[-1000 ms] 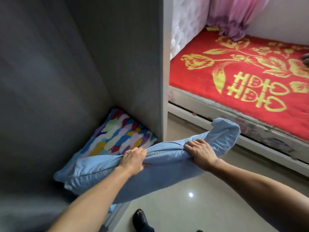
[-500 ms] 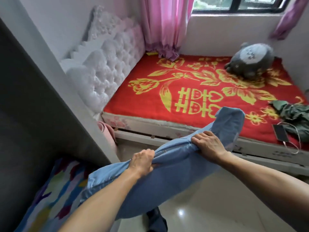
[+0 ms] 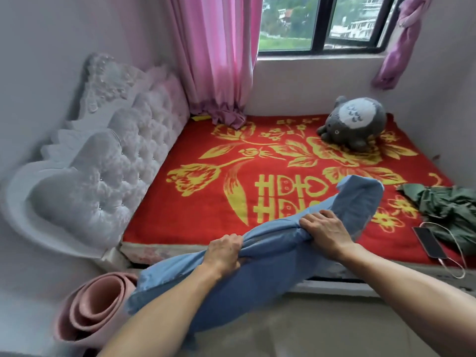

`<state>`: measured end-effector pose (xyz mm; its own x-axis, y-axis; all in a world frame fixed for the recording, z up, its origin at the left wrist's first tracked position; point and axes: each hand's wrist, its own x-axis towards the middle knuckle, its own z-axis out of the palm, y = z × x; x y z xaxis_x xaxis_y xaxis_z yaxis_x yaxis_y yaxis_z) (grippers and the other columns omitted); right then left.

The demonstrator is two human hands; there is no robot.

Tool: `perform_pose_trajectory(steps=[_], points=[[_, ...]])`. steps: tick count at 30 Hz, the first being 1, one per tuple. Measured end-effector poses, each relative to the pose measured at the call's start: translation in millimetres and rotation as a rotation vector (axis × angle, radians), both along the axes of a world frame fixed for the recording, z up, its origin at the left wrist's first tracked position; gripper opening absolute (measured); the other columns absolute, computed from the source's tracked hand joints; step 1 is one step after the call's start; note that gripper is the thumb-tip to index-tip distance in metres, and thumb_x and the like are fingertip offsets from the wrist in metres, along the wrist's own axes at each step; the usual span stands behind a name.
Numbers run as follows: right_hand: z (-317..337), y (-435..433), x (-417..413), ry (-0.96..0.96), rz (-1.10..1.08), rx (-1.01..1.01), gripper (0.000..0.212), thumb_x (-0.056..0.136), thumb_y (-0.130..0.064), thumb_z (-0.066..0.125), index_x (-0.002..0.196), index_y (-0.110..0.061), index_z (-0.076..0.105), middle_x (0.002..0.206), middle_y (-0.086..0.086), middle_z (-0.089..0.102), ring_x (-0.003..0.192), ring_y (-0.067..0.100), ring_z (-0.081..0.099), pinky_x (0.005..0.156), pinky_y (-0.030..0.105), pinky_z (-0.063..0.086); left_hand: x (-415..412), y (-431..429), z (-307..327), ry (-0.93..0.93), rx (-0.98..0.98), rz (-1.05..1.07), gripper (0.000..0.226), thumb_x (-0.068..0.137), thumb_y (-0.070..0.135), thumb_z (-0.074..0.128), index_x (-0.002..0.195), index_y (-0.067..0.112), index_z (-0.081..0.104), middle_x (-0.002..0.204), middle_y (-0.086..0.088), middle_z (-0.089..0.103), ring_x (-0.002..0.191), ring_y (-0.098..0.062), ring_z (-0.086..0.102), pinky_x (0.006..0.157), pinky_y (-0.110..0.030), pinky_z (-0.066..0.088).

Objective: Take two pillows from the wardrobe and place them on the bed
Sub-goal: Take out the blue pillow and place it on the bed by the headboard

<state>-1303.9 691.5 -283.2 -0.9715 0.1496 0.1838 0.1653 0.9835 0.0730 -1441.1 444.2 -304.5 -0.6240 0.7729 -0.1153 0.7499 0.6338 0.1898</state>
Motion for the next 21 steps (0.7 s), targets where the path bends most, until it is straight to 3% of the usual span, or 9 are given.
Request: perform_pose_trajectory(steps=[6, 12, 16, 18, 21], points=[[-8.6, 43.8, -94.6, -0.031, 0.045, -0.02, 0.025, 0.061, -0.011, 0.074, 0.082, -0.018, 0.064, 0.081, -0.002, 0.067, 0.079, 0.024, 0.065, 0.074, 0.038, 0.046, -88.1, 35.3, 3.5, 0.034, -0.045, 0.005, 0.044, 0.083, 0.053, 0.06, 0.103, 0.016, 0.051, 0.107, -0.006, 0.06, 0.101, -0.029, 0.058, 0.08, -0.041, 0.046], [-32.9, 79.4, -220.7, -0.14, 0.142, -0.03, 0.023, 0.078, -0.019, 0.054, 0.1, -0.023, 0.059, 0.101, -0.006, 0.064, 0.102, 0.021, 0.058, 0.091, 0.035, 0.037, -175.8, 55.7, -1.4, 0.023, -0.115, 0.099, 0.041, 0.084, 0.053, 0.059, 0.101, 0.016, 0.051, 0.108, -0.005, 0.061, 0.102, -0.028, 0.059, 0.08, -0.039, 0.046], [-26.5, 82.3, -313.3, -0.118, 0.25, -0.064, 0.022, 0.082, -0.021, 0.053, 0.103, -0.023, 0.059, 0.103, -0.006, 0.063, 0.104, 0.02, 0.057, 0.092, 0.035, 0.036, -237.2, 50.3, 6.9, 0.068, -0.135, 0.197, 0.043, 0.084, 0.054, 0.058, 0.103, 0.017, 0.051, 0.107, -0.003, 0.061, 0.102, -0.025, 0.059, 0.079, -0.039, 0.046], [-24.4, 67.0, -398.5, -0.129, 0.344, -0.041, 0.022, 0.085, -0.022, 0.051, 0.105, -0.025, 0.058, 0.104, -0.006, 0.063, 0.105, 0.019, 0.057, 0.093, 0.035, 0.036, -297.9, 30.0, 4.8, 0.048, -0.118, 0.3, 0.043, 0.084, 0.055, 0.058, 0.104, 0.017, 0.051, 0.107, -0.002, 0.061, 0.102, -0.024, 0.058, 0.079, -0.039, 0.047], [-24.8, 55.5, -420.7, -0.133, 0.376, -0.037, 0.021, 0.084, -0.022, 0.051, 0.103, -0.024, 0.059, 0.101, -0.005, 0.063, 0.102, 0.02, 0.058, 0.092, 0.036, 0.036, -315.4, 16.2, 3.5, 0.045, -0.146, 0.336, 0.039, 0.083, 0.049, 0.06, 0.104, 0.018, 0.051, 0.106, 0.0, 0.06, 0.103, -0.023, 0.058, 0.08, -0.039, 0.047]])
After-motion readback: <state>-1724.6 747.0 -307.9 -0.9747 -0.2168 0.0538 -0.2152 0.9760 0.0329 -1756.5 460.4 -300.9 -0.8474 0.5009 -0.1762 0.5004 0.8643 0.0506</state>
